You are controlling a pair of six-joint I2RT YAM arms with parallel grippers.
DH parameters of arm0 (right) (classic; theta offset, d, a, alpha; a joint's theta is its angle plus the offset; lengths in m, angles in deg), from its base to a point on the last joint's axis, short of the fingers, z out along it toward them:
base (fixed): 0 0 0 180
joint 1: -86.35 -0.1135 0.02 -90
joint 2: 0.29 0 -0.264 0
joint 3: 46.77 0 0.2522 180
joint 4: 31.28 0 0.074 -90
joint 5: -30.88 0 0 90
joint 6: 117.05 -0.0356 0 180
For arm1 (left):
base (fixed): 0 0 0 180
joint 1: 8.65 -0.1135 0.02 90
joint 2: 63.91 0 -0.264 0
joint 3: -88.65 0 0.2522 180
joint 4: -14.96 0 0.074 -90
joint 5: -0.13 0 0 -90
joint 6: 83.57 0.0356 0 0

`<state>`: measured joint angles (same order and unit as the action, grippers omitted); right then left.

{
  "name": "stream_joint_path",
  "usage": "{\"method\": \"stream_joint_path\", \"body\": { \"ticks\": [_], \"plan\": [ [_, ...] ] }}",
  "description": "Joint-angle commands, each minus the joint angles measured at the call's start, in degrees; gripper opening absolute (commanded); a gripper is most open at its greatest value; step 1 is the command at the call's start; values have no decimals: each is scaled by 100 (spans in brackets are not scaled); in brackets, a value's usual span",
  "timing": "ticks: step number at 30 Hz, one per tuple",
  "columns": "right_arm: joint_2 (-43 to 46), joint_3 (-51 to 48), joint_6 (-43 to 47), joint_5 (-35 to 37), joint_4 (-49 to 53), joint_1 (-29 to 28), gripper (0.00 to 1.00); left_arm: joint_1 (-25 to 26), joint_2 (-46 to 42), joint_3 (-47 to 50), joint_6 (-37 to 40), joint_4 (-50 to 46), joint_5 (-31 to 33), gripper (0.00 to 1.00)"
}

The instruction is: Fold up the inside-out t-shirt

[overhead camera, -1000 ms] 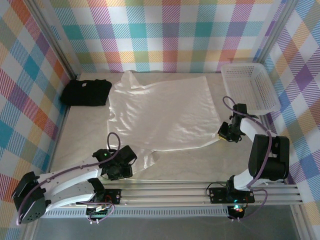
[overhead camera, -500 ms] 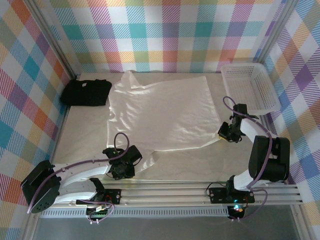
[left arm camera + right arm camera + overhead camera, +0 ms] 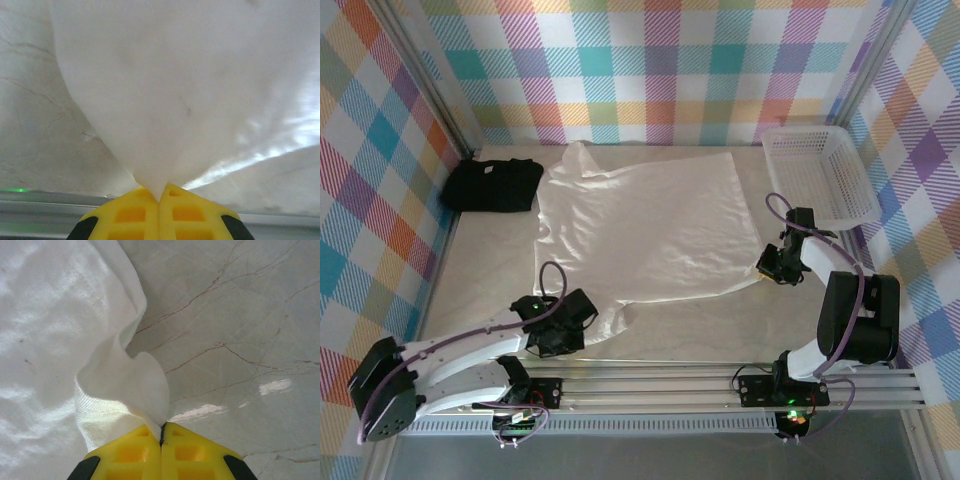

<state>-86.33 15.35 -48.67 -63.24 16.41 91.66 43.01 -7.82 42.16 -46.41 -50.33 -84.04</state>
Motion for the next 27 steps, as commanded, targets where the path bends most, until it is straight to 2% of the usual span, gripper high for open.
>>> {"method": "stream_joint_path", "body": {
  "ticks": [1, 6, 14, 20, 27],
  "plan": [
    [246, -12, 89, 90, 54, 34, 3, -260, -480, -420, 184, -623, 210, 0],
    [431, 135, 123, 107, 133, 37, 3, -1013, -693, -1067, 863, -935, -3, 0],
    [470, 464, 159, 201, 139, 33, 3, -2292, -370, -1793, 2108, -1100, -609, 0],
    [431, 729, 230, 48, 203, 33, 4, -2868, -111, -1913, 2524, -793, -1166, 0],
    [194, 994, 308, -145, 225, 32, 5, -3425, 417, -2385, 3094, -585, -1217, 0]
  ]
}}
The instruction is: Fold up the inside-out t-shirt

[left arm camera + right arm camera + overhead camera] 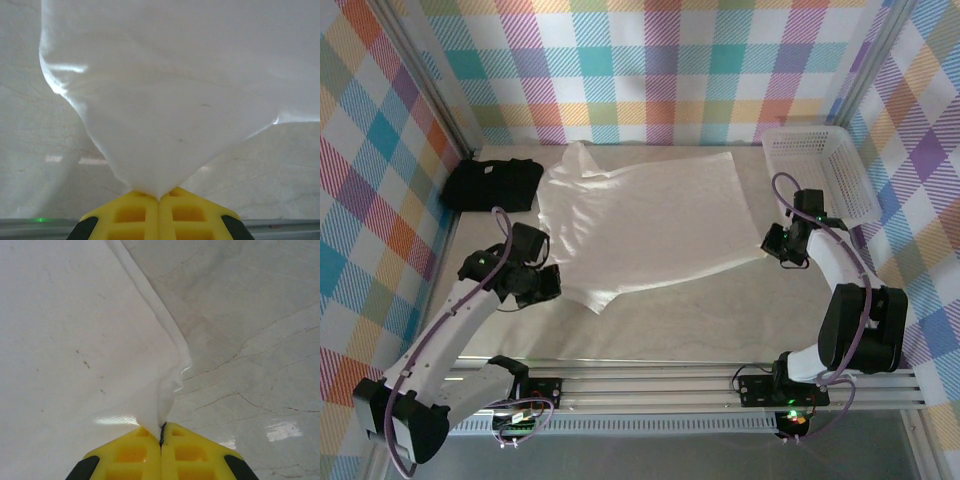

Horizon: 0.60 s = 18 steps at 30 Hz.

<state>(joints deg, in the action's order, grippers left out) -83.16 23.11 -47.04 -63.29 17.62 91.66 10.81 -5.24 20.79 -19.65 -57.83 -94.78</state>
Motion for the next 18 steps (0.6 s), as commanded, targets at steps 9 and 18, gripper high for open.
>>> {"method": "stream_joint_path", "body": {
  "ticks": [9, 18],
  "plan": [
    [-836, 811, 135, -62, 28, -136, 6, -622, 1313, -904, 888, 471, -70, 0],
    [-1573, 1417, 234, 294, 41, -342, 6, -950, 2441, -1710, 1208, 542, -30, 0]
  ]
}}
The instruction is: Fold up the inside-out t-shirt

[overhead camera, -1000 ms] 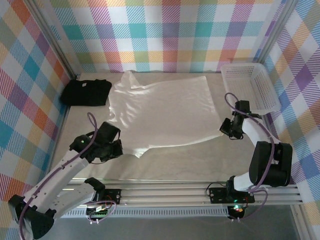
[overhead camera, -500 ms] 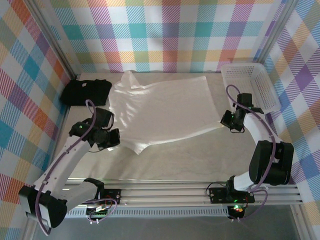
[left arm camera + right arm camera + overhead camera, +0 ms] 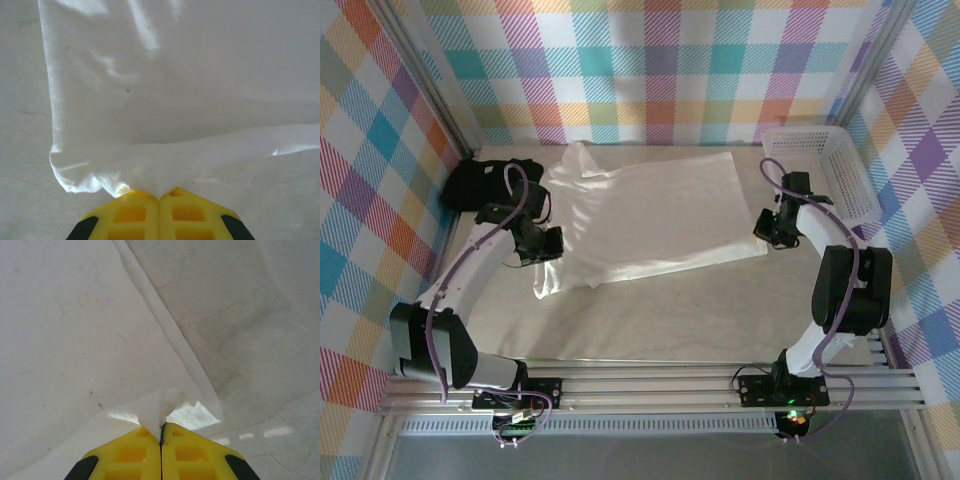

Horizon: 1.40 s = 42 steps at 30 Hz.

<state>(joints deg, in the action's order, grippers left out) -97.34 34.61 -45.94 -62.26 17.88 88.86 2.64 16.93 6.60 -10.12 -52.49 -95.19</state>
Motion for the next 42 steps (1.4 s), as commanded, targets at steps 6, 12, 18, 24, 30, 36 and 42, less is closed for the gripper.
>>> {"method": "stream_joint_path", "body": {
  "ticks": [6, 12, 18, 24, 30, 36, 42],
  "plan": [
    [-554, 661, 187, 307, 50, -131, 6, -372, 865, -787, 423, -45, -8, 0],
    [-874, 991, 230, 397, 106, -179, 6, -489, 1261, -1107, 487, -54, -65, 0],
    [-1075, 1184, 255, 457, 143, -184, 7, -566, 1492, -1253, 463, -11, -152, 0],
    [-1214, 1327, 269, 489, 165, -242, 7, -574, 1745, -1609, 469, -110, -171, 0],
    [-1336, 1564, 281, 450, 227, -327, 7, -657, 1985, -2025, 520, -279, -9, 0],
    [-1638, 1922, 307, 550, 293, -451, 8, -742, 2346, -2453, 536, -378, 44, 0],
    [-2046, 2335, 372, 728, 375, -507, 23, -748, 3223, -3128, 359, -344, 23, 2]
  ]
}}
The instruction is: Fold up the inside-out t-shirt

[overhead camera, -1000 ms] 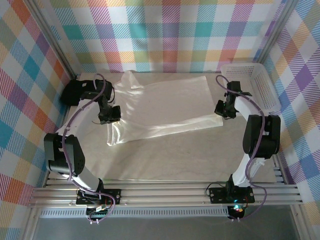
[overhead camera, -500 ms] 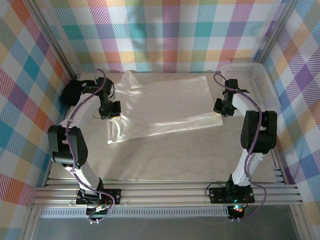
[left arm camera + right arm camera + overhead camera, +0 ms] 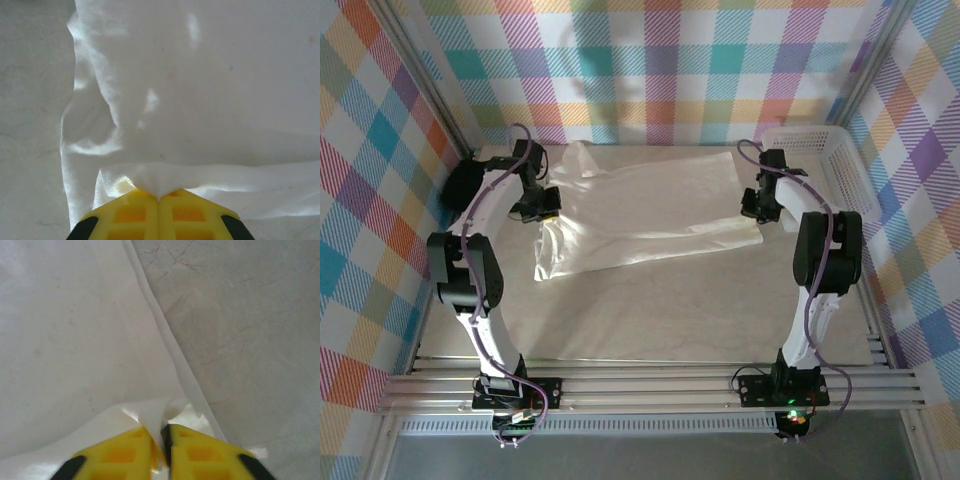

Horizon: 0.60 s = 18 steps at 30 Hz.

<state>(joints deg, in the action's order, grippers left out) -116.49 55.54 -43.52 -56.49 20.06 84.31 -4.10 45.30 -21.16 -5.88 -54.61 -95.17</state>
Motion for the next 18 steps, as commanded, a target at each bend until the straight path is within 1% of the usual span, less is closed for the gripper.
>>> {"method": "stream_joint_path", "body": {
  "ticks": [1, 4, 6, 8, 9, 11, 12, 13, 14, 16, 17, 18],
  "plan": [
    [-144, 290, 156, 158, 160, -70, 26, -78, 615, -540, -102, -123, 3, 3],
    [30, 284, 231, 178, 156, -120, 34, -99, 1265, -1109, -250, -172, 70, 8],
    [305, 129, 266, 148, 83, -183, 38, -159, 1529, -1318, -383, -149, 201, 12],
    [701, -184, 307, 106, -56, -303, 41, -199, 1571, -1341, -455, -89, 519, 23],
    [881, -362, 341, 54, -158, -379, 43, -214, 1495, -1249, -460, -28, 686, 27],
    [1365, -909, 477, -160, -539, -625, 47, -208, 1084, -745, -560, 296, 947, 37],
    [1521, -1138, 539, -252, -709, -770, 51, -209, 802, -390, -666, 544, 944, 42],
    [1670, -1380, 601, -422, -915, -928, 56, -197, 391, 122, -793, 905, 835, 47],
    [1722, -1527, 600, -637, -1012, -1062, 59, -171, -65, 692, -962, 1303, 687, 49],
    [1621, -1614, 474, -1144, -1036, -1148, 59, -88, -871, 1784, -1276, 2074, 391, 54],
    [1510, -1622, 414, -1291, -1034, -1147, 58, -25, -1250, 2278, -1422, 2387, 201, 56],
    [1423, -1609, 400, -1261, -1034, -1146, 58, 44, -1496, 2654, -1513, 2591, 54, 57]
  ]
}}
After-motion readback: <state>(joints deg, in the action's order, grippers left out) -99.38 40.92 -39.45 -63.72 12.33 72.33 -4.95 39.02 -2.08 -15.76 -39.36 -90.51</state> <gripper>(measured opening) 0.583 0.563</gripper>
